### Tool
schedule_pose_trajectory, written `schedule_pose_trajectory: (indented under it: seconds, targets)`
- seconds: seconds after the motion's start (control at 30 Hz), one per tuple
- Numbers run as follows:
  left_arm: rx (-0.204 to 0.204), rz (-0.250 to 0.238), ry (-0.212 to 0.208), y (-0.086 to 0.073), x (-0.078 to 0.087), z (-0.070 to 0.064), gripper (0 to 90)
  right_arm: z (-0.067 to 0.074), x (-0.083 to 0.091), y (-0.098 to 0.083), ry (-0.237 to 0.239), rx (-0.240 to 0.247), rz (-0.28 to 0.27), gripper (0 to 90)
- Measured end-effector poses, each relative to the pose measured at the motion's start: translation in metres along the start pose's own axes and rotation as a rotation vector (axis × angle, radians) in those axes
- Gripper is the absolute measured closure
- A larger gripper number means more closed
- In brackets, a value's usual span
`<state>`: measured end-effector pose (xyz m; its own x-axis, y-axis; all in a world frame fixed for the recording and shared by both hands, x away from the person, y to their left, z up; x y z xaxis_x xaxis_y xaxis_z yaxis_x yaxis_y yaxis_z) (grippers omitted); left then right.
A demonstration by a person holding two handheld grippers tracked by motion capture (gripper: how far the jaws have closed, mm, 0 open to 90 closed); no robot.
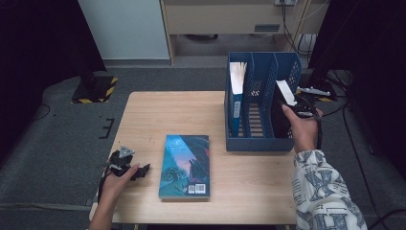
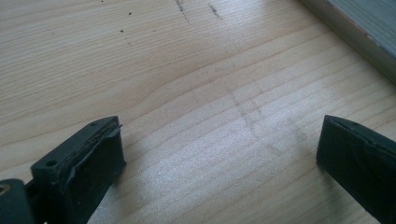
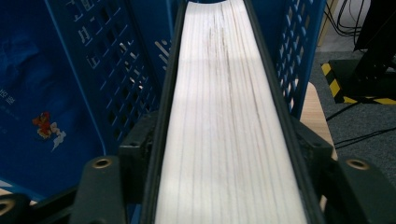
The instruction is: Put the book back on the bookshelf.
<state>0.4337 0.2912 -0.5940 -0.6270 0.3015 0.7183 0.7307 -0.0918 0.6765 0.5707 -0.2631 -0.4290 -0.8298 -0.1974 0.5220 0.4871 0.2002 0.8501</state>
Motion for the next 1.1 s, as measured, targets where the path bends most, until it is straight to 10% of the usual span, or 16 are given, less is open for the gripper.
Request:
schedule_pose_trajectory:
  seconds: [1.1]
  targets:
    - [-0.001,0.0,-0.003,0.0,0.0,-0.001,0.0,-0.002,-0.01,0.013,-0.008,-0.021,0.03,40.6]
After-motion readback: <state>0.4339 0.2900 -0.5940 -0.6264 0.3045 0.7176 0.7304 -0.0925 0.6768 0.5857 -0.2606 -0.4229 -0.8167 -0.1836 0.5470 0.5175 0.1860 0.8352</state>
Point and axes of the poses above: each handheld gripper's, and its own axes: x roughly backward along the jaws, y roughly out of its top, z roughly to its left, the point moved 8 cm from there along -x, roughly forward along the jaws, and after that the axes turned 14 degrees about x, right-handed, at the moved point
